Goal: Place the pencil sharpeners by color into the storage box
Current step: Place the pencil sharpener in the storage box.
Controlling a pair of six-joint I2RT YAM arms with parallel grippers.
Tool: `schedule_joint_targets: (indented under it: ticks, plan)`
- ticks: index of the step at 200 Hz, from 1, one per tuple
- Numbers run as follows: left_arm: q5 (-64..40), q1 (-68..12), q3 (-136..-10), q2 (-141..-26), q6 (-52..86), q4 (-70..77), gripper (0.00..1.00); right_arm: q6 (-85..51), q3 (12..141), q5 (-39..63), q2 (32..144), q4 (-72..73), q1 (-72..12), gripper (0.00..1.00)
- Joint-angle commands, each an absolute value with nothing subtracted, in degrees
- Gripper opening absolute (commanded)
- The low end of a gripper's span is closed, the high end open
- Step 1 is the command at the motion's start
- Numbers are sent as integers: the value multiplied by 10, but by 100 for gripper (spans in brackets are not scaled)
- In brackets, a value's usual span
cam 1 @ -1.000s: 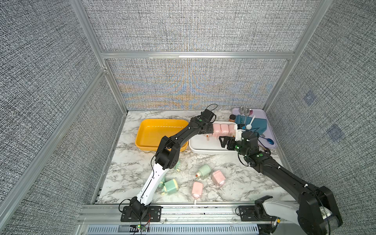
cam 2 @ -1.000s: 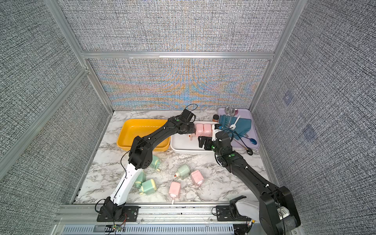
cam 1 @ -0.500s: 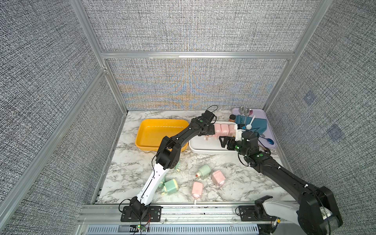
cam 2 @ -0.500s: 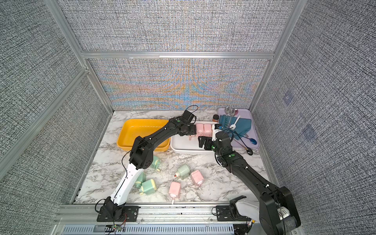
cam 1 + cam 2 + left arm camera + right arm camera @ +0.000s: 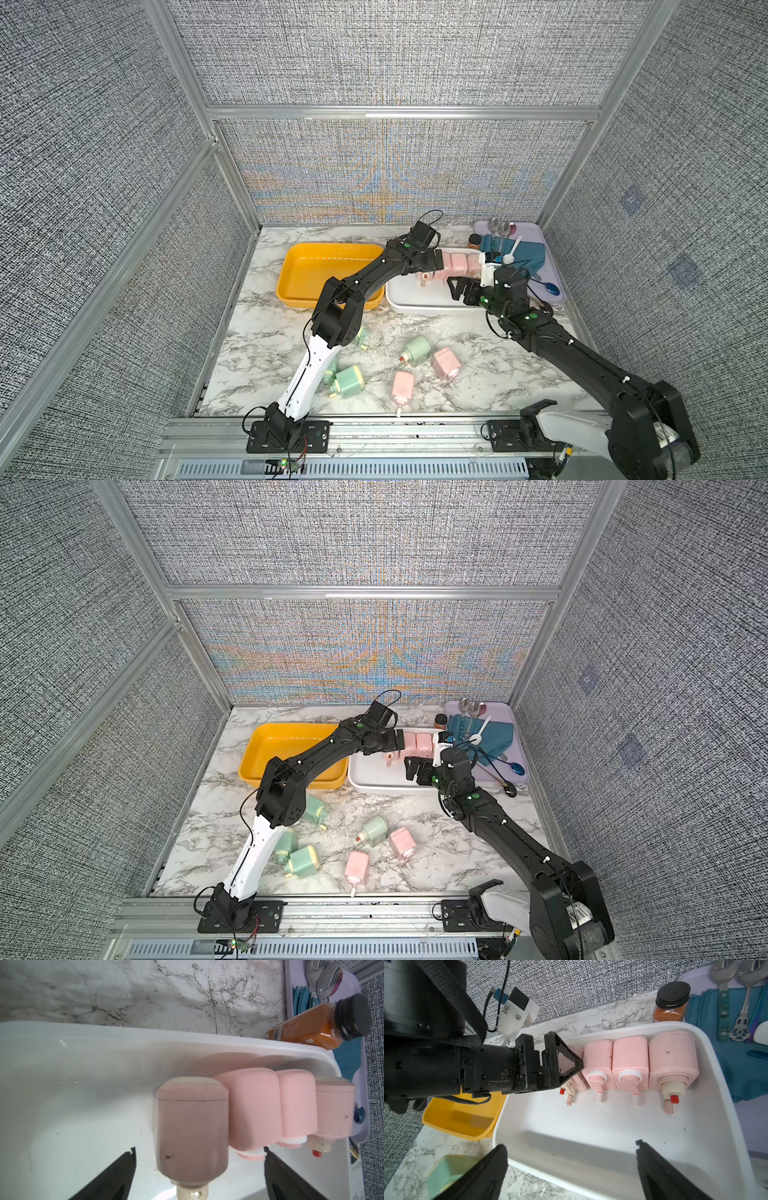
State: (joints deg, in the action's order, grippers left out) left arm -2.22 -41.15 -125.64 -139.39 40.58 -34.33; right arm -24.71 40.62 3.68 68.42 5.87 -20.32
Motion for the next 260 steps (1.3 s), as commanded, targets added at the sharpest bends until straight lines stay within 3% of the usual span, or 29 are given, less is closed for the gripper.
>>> schedule_joint_targets:
  ticks: [1,202,260]
  plan:
    - [-37,-409,-1253,-1394,414,-302,99,-244,411,37,686,55,-204,99]
    - [-103,-407,-1240,-1425,430,-228,99,-243,409,39,679,48,-206,99]
    - [-45,-406,-1204,-1389,409,-252,99,-243,410,39,680,48,-207,99]
